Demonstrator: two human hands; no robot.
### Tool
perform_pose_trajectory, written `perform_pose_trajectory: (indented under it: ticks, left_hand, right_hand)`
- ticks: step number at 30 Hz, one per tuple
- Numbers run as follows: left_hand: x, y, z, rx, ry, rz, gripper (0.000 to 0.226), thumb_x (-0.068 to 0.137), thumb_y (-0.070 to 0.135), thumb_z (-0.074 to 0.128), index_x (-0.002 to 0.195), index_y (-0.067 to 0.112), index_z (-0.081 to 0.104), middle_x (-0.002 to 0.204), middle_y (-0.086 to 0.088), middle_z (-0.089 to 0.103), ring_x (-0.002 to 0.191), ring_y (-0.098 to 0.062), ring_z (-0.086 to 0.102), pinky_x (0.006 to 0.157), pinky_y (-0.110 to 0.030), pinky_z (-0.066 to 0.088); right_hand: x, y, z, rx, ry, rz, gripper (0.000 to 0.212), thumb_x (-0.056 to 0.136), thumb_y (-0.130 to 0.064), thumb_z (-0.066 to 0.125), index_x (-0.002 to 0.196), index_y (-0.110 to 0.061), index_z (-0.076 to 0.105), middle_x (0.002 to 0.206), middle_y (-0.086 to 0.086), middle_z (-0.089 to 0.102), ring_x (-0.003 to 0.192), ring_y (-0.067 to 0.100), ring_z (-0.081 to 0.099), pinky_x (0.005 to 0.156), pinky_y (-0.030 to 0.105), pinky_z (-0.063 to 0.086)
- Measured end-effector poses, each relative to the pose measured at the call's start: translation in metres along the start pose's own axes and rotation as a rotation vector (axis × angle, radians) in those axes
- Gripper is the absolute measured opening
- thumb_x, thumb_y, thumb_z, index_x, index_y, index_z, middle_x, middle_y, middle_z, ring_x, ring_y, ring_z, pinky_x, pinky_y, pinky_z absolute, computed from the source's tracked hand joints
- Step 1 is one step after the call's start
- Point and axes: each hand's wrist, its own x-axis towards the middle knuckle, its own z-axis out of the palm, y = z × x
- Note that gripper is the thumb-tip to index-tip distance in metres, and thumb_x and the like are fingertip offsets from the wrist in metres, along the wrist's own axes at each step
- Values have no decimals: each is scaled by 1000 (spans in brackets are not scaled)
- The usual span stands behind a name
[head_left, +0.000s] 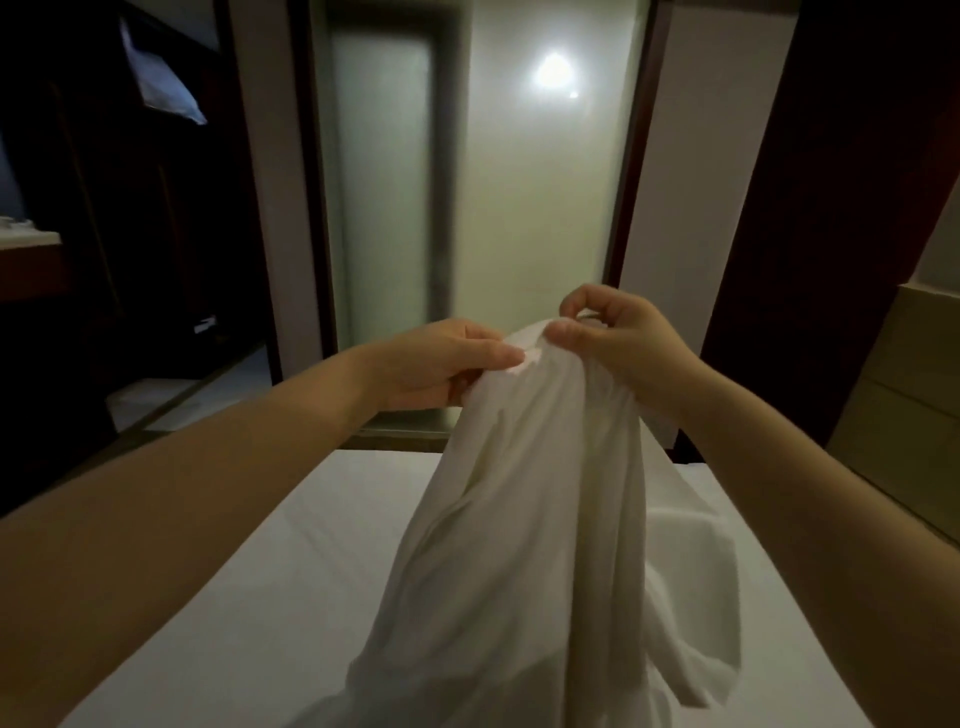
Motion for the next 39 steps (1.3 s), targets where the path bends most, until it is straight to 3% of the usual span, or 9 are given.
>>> perform_pose_trajectory:
  ticks: [5, 8, 15, 23, 27, 30, 33, 37, 39]
  left_hand:
    - [-10, 5, -12, -138, 36, 11, 19, 69, 26, 62, 74, 8, 63, 63, 1, 61, 58, -10, 59, 52, -18, 50]
    - [-19, 5, -25, -95, 27, 47, 50, 43, 48, 89, 72, 11, 71, 68, 0, 67, 62, -11, 66, 52, -18, 53]
    - [-38, -1, -44, -49, 177, 49, 80, 35, 54, 89, 92, 4, 64, 82, -7, 68, 73, -18, 68, 61, -25, 57]
    - [-52, -10, -58, 94, 277, 0, 61, 28, 66, 84, 60, 16, 70, 65, 1, 65, 62, -9, 64, 57, -18, 51]
    - [-55, -14, -68, 165, 293, -68, 79, 25, 65, 85, 76, 7, 67, 70, 0, 67, 67, -11, 66, 61, -20, 53]
    - [-54, -18, -73, 230, 364, -94, 79, 28, 56, 86, 82, 2, 64, 75, -5, 66, 69, -16, 64, 67, -26, 53]
    - [-52, -14, -66, 282, 374, -58, 48, 53, 46, 72, 77, 6, 64, 72, -5, 61, 68, -17, 59, 65, -29, 48]
    - [-44, 0, -46, 461, 268, -43, 26, 79, 31, 66, 61, 12, 63, 58, 9, 55, 57, -6, 53, 60, -20, 42]
    - [-41, 5, -39, 506, 204, -29, 30, 84, 21, 65, 58, 9, 57, 54, 6, 46, 52, -7, 45, 54, -18, 36]
  right_hand:
    - [15, -10, -30, 27, 31, -40, 19, 79, -15, 71, 70, -17, 55, 61, 2, 51, 53, 9, 46, 50, 16, 38]
    - [21, -13, -55, 61, 109, -28, 18, 78, -17, 72, 68, -19, 57, 54, -10, 54, 48, 3, 48, 48, 16, 43]
    - [32, -5, -114, -10, 304, 38, 16, 82, -21, 71, 72, -19, 58, 77, -2, 53, 66, 14, 51, 66, 30, 48]
    - [59, 50, -126, -220, 626, 219, 19, 82, -30, 72, 92, -15, 64, 99, 5, 58, 94, 26, 57, 84, 38, 51]
    - [60, 61, -107, -271, 661, 264, 25, 86, -27, 68, 103, -10, 64, 99, 4, 55, 96, 26, 54, 83, 33, 43]
    - [59, 57, -89, -313, 580, 228, 22, 84, -27, 69, 100, -13, 65, 99, 6, 59, 93, 25, 57, 79, 33, 46]
    - [58, 39, -53, -312, 405, 97, 28, 82, -22, 72, 108, -15, 66, 96, 7, 62, 81, 16, 57, 70, 24, 45]
    - [42, 3, 22, -125, -63, -96, 29, 82, -5, 69, 110, 1, 64, 95, 10, 65, 73, -1, 61, 69, 7, 45]
    - [33, -2, 55, -60, -290, -71, 20, 80, -13, 72, 98, -6, 65, 93, 12, 62, 79, 10, 57, 71, 16, 46]
